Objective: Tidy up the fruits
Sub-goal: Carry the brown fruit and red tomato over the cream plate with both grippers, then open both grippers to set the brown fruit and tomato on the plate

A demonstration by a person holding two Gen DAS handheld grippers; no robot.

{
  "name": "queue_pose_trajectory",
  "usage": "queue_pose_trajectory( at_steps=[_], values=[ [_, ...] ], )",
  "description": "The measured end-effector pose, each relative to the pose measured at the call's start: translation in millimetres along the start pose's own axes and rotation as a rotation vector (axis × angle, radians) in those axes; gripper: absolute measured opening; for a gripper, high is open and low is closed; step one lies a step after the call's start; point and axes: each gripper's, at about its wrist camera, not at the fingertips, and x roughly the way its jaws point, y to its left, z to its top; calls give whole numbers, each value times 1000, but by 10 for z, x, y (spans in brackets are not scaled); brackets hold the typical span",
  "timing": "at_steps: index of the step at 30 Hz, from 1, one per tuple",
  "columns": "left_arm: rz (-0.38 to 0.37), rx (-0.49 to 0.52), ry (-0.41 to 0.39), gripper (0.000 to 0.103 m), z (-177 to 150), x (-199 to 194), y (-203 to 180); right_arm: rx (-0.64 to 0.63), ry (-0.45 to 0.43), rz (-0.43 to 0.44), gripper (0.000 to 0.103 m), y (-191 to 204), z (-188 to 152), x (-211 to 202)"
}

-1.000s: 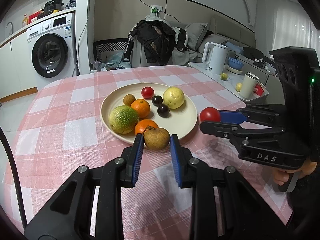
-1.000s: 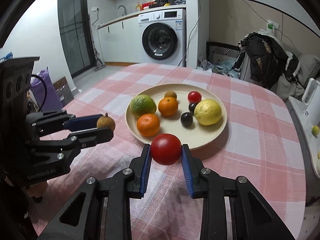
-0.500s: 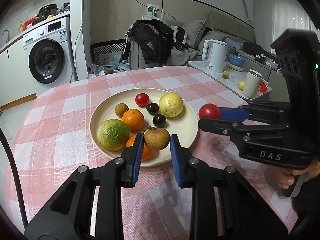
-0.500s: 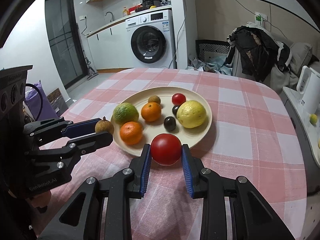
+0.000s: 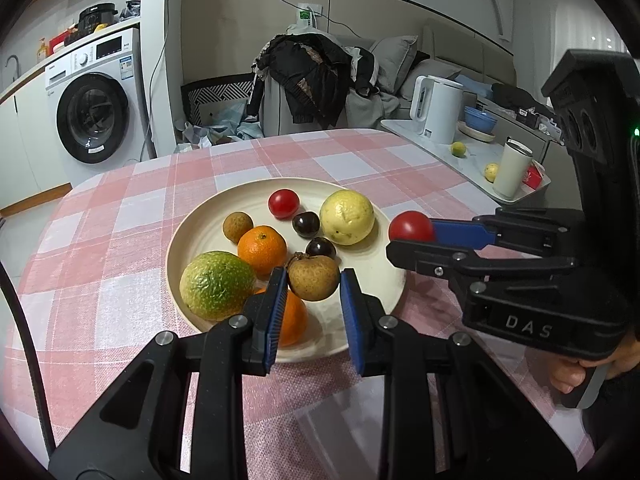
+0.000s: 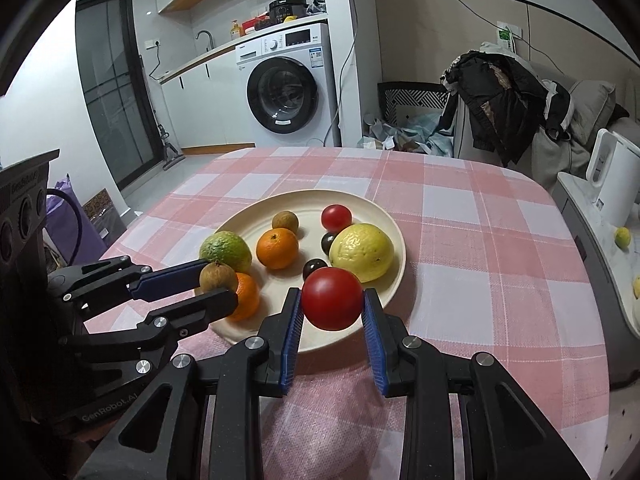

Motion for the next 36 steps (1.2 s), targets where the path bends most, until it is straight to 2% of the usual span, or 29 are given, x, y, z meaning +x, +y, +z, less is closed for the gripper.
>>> queue_pose_trajectory(
  at_steps=[19, 24, 26, 28, 30, 31, 32, 33, 36],
  values=[
    [5, 6, 10, 24, -12, 88, -3, 9, 35, -11, 31, -60, -49, 223],
    [-4, -5, 18, 24, -13, 77, 12, 4, 15, -23, 34, -57, -49, 152],
    [-6, -15, 17, 25, -4, 42, 31, 5, 9, -22, 40, -56, -51, 117],
    [2, -35, 15, 34, -7, -12, 66, 1, 4, -17, 44, -47, -58, 89],
    [15, -49, -4, 60, -31, -93, 105, -11, 3, -14, 46, -33, -73, 67],
    [27, -56, -21, 67, -51, -157, 125, -16, 2, -19, 48, -28, -79, 60],
    [34, -58, -33, 79, -63, -200, 141, -22, 2, -25, 50, -22, -90, 52],
    [40, -59, -44, 85, -75, -245, 158, -23, 2, -26, 51, -18, -101, 43],
    [60, -56, -78, 88, -122, -398, 203, -14, -3, -19, 62, -22, -130, 5]
  ],
)
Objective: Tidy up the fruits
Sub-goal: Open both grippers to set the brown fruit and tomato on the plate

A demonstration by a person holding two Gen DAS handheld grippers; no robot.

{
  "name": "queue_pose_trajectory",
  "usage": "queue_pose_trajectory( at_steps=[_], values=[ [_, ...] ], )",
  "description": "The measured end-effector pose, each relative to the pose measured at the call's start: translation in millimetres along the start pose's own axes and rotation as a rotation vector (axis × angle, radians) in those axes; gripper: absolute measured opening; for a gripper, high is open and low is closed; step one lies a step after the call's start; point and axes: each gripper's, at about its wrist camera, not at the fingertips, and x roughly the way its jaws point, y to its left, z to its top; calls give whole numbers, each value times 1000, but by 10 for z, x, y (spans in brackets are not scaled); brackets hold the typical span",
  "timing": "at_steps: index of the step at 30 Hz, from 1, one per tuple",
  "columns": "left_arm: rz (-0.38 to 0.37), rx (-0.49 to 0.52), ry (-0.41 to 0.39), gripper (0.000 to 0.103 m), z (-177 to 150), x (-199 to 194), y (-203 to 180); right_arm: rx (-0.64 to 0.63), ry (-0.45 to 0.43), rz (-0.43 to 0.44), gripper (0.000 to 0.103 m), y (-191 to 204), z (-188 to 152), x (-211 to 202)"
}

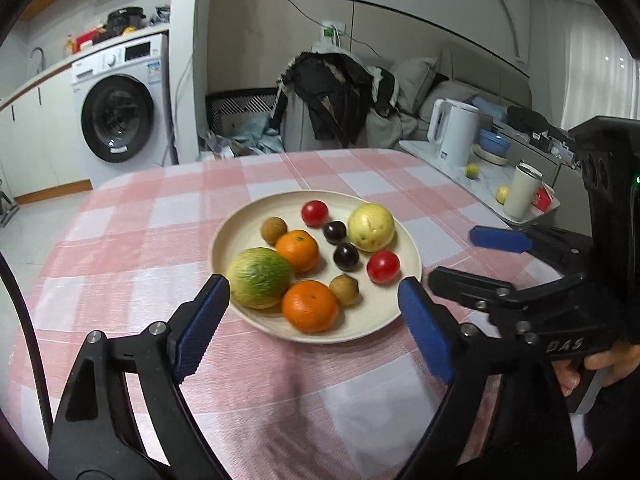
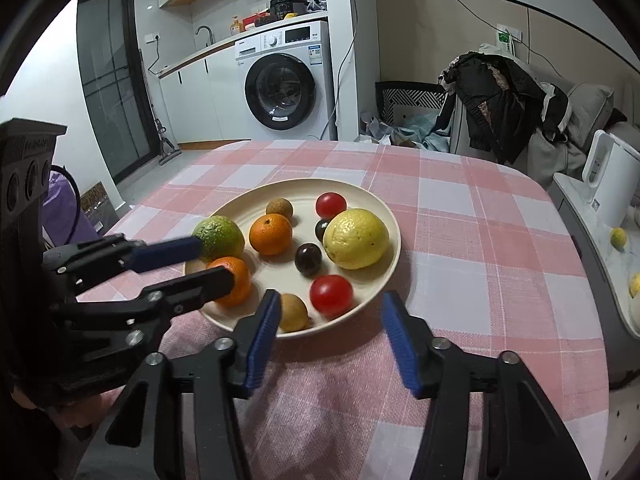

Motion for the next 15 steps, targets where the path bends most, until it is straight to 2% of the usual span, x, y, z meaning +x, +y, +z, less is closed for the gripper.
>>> queue_pose_trajectory(
  at_steps=[1, 2, 3, 5, 8, 15],
  values=[
    [6, -2, -4, 90, -12, -36, 15, 5, -7, -4, 69, -7, -5, -15],
    [15, -9, -11, 99, -29, -78, 32, 10, -16, -1, 74, -15, -12, -38],
    [19, -17, -20, 103, -50, -116, 51, 14, -22, 3, 77, -21, -17, -58],
    [14, -31, -56, 102, -104, -221, 94, 21, -40, 10, 89, -25, -28, -111],
    [25, -35, -72, 102, -155, -339, 143, 28, -85, 22, 100, -18, -41, -210],
    [69, -50, -141, 103, -255, -600, 241, 17, -188, 102, 103, 57, -103, -413]
  ],
)
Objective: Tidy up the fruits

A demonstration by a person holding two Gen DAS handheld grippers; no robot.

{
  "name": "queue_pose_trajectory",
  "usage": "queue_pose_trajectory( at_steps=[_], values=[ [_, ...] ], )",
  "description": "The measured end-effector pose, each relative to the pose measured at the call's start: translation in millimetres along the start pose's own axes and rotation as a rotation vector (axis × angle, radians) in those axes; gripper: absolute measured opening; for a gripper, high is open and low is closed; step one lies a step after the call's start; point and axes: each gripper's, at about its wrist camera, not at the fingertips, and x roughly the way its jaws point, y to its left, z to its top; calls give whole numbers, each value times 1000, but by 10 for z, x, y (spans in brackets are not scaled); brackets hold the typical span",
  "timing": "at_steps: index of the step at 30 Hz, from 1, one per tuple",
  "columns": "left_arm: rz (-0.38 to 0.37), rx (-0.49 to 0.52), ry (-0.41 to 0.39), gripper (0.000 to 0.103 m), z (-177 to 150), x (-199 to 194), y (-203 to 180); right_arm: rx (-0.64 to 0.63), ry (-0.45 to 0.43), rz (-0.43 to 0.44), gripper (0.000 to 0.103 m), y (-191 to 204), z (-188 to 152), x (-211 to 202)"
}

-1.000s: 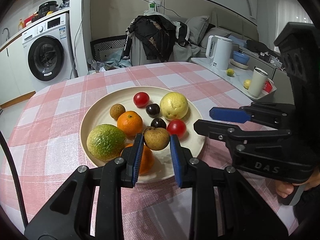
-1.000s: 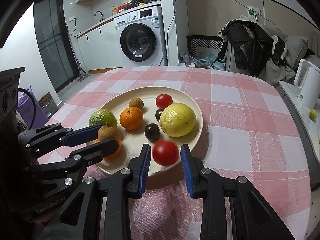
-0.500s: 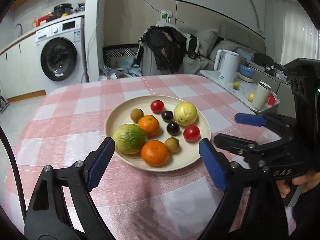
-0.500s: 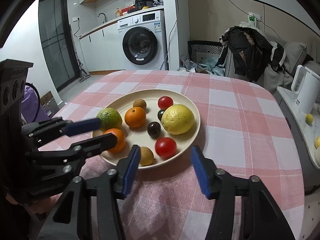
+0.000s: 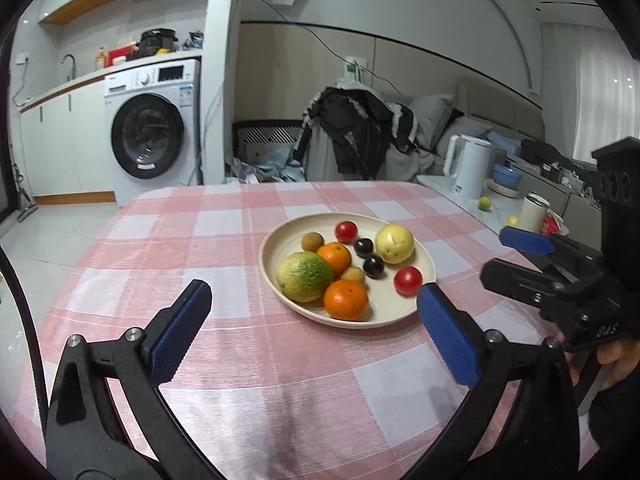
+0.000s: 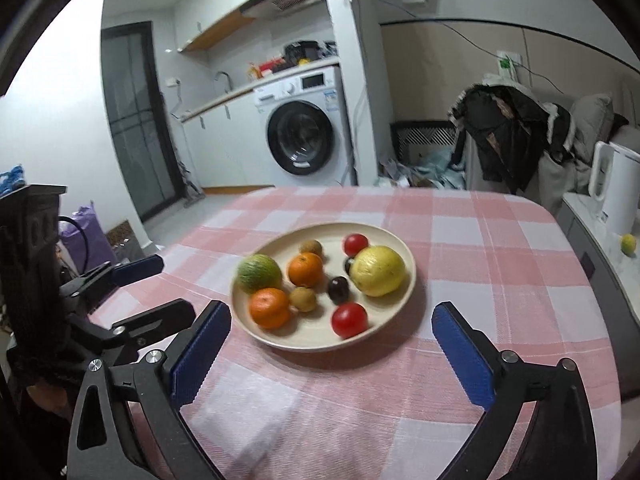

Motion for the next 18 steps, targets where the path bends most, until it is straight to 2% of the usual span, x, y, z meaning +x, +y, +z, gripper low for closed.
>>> queue_pose_trajectory(
  at_steps=[7, 18],
  values=[
    [20, -21, -31, 102, -58, -63, 55, -46, -71, 14, 103, 145, -77, -139],
    [20, 3, -31, 103, -60, -58, -22, -90, -108, 16, 103, 233, -153, -170]
  ],
)
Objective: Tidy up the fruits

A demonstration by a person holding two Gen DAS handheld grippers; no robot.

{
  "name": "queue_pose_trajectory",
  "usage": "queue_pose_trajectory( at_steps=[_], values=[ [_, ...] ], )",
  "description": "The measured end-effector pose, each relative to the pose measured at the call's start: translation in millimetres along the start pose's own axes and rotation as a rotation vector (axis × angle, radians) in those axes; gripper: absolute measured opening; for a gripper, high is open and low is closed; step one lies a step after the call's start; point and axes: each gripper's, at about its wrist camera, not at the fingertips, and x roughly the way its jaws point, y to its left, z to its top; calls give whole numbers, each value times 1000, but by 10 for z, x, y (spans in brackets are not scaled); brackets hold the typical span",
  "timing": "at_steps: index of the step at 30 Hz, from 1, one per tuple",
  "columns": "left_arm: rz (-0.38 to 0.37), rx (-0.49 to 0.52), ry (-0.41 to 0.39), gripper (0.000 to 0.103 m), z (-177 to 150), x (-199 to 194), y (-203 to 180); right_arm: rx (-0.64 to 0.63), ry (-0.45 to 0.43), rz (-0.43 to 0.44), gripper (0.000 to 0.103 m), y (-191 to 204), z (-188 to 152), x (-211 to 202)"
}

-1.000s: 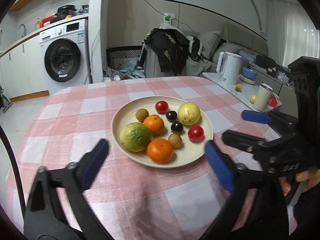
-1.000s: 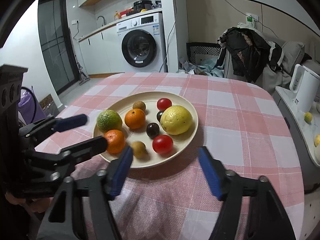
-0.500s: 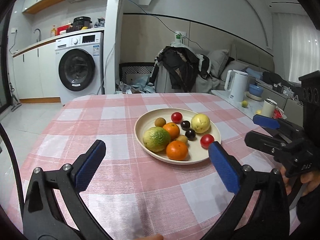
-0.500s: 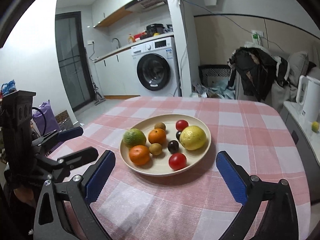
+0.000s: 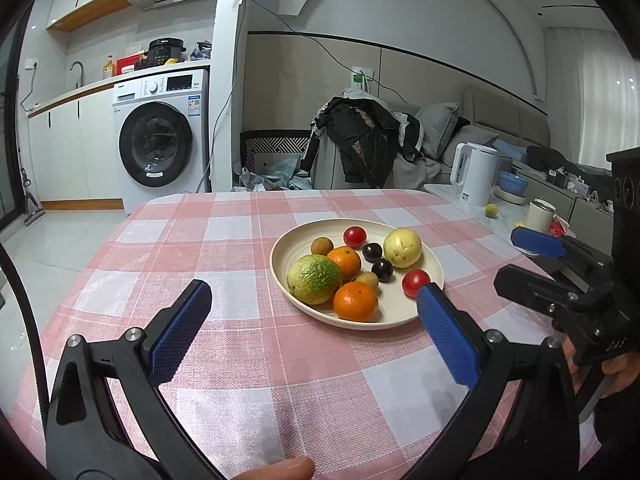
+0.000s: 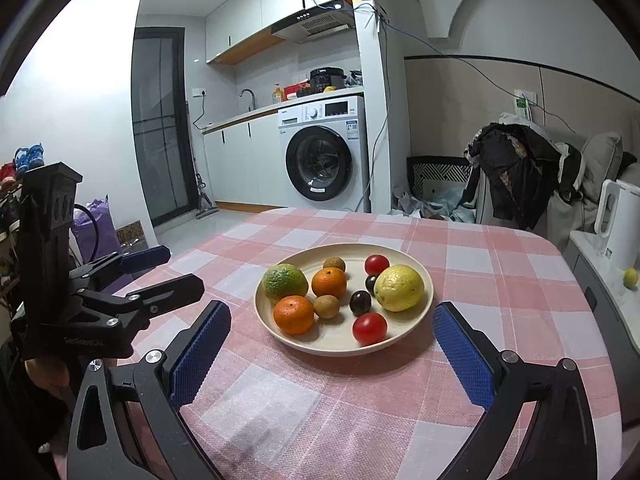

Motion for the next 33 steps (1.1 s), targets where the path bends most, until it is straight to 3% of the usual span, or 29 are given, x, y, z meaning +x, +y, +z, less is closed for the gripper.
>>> queue_pose_trajectory(
  at_steps=[33],
  values=[
    [-12, 27, 2, 103, -13, 14, -89, 1, -30, -13, 103, -11, 2, -59]
  ],
)
